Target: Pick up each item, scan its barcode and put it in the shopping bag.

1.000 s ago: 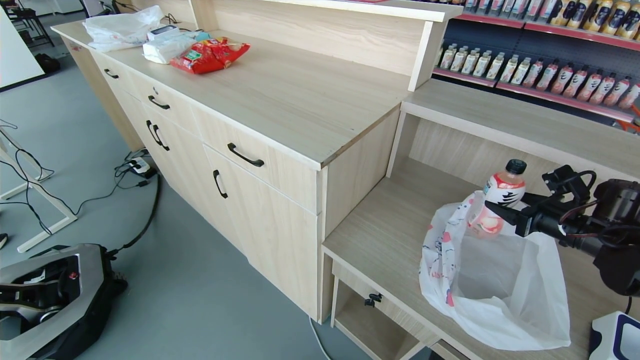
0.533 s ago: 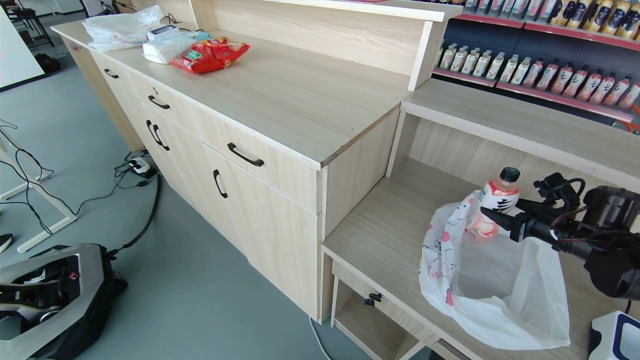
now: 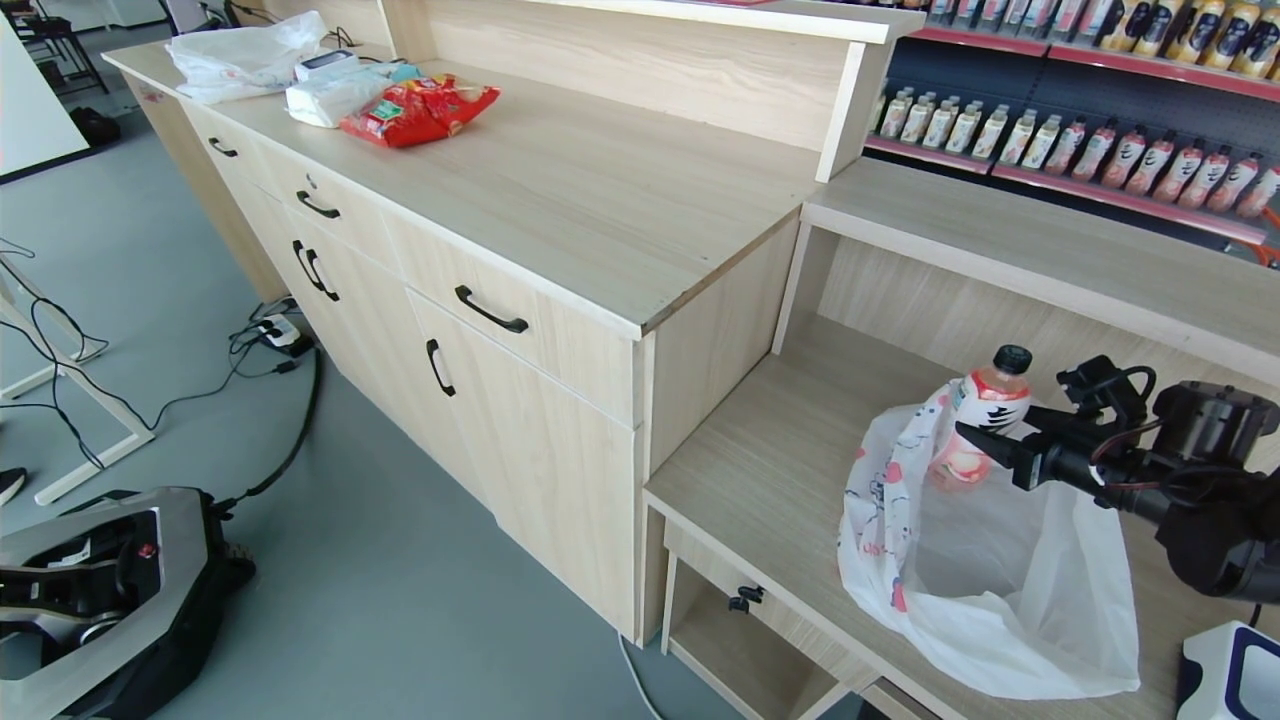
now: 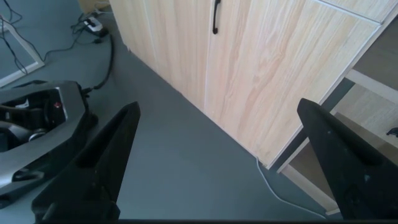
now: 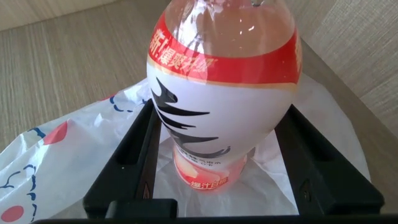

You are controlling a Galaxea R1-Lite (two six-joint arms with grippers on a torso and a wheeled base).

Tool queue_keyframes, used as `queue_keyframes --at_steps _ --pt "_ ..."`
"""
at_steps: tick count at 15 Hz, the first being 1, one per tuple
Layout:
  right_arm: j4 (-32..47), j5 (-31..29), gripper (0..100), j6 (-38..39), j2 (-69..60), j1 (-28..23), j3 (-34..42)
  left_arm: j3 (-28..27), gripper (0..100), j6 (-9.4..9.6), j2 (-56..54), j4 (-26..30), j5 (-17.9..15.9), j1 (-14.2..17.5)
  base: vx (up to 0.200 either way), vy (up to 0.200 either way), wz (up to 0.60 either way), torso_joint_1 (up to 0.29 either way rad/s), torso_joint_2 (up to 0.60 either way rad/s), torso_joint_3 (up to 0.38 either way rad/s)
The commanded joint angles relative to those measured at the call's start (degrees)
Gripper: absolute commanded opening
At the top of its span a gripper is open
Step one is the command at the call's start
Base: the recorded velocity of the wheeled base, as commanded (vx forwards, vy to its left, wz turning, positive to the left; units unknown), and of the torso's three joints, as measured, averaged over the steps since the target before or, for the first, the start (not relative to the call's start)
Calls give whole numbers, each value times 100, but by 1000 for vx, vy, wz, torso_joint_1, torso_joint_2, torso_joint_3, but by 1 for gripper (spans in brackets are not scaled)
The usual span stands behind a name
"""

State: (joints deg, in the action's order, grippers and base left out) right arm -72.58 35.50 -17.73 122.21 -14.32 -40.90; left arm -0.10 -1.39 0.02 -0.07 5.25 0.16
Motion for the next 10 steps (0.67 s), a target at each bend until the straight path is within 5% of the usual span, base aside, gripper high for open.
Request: queue_keyframes --at_steps 1,8,9,10 --pt "16 1 0 -3 31 0 3 1 100 -2 -2 -1 2 2 0 0 0 0 0 0" --pt "34 1 0 -12 22 0 12 1 100 -2 -2 -1 2 2 0 0 0 0 0 0" --pt "34 1 100 -12 22 0 12 1 100 -2 -2 -1 2 2 0 0 0 0 0 0" --pt "34 1 100 -12 22 0 12 1 100 -2 -2 -1 2 2 0 0 0 0 0 0"
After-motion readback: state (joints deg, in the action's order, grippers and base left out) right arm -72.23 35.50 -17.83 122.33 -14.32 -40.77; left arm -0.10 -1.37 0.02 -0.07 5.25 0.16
